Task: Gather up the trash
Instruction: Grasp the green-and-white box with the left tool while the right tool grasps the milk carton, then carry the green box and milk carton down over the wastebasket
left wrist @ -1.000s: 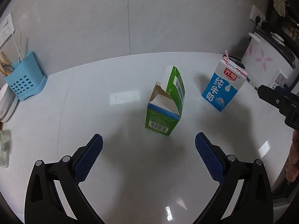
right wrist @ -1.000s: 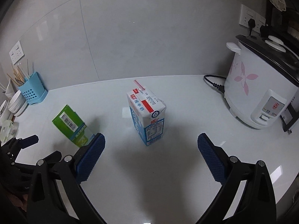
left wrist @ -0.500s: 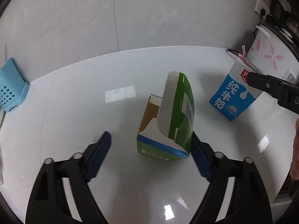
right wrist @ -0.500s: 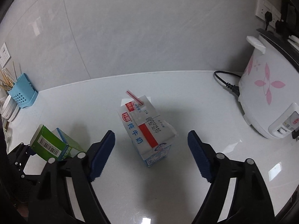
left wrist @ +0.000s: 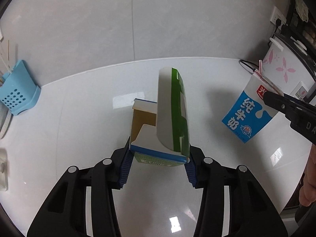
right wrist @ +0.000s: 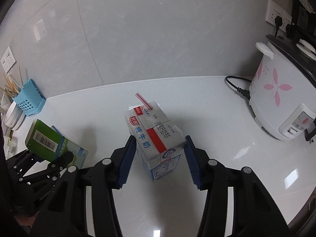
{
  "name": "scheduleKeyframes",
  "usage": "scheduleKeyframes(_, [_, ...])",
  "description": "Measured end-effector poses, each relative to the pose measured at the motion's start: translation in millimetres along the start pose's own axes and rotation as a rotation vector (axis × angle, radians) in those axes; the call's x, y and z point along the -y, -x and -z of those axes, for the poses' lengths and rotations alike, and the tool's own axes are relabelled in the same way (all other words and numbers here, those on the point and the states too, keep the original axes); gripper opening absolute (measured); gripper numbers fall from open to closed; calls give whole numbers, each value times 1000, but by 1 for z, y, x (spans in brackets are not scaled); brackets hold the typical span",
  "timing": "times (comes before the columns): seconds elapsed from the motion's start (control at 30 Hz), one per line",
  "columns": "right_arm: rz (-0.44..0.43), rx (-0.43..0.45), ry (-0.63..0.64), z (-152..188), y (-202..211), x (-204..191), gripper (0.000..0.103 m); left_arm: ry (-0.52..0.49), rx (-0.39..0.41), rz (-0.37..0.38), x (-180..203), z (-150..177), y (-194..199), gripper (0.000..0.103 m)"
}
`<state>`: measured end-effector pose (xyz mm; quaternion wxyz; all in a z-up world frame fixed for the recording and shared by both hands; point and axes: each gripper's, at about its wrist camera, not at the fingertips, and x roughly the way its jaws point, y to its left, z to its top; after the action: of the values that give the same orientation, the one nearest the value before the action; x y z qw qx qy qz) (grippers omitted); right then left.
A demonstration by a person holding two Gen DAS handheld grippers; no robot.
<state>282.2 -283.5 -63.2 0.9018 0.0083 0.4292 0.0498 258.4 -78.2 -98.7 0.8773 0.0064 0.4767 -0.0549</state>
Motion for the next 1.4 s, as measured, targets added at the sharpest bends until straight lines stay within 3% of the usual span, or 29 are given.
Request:
scheduleKeyframes(0.27, [-23, 39, 6, 15, 42, -10, 47, 8, -2, -31, 4, 6, 27, 46])
scheduleKeyframes(0.73, [-52, 81, 23, 55, 104, -22, 47, 39, -15, -59, -14, 47, 78, 46])
scheduleKeyframes(1.4, [-97, 128, 46, 107, 173, -24, 46, 71, 23, -38, -3, 99, 151, 46])
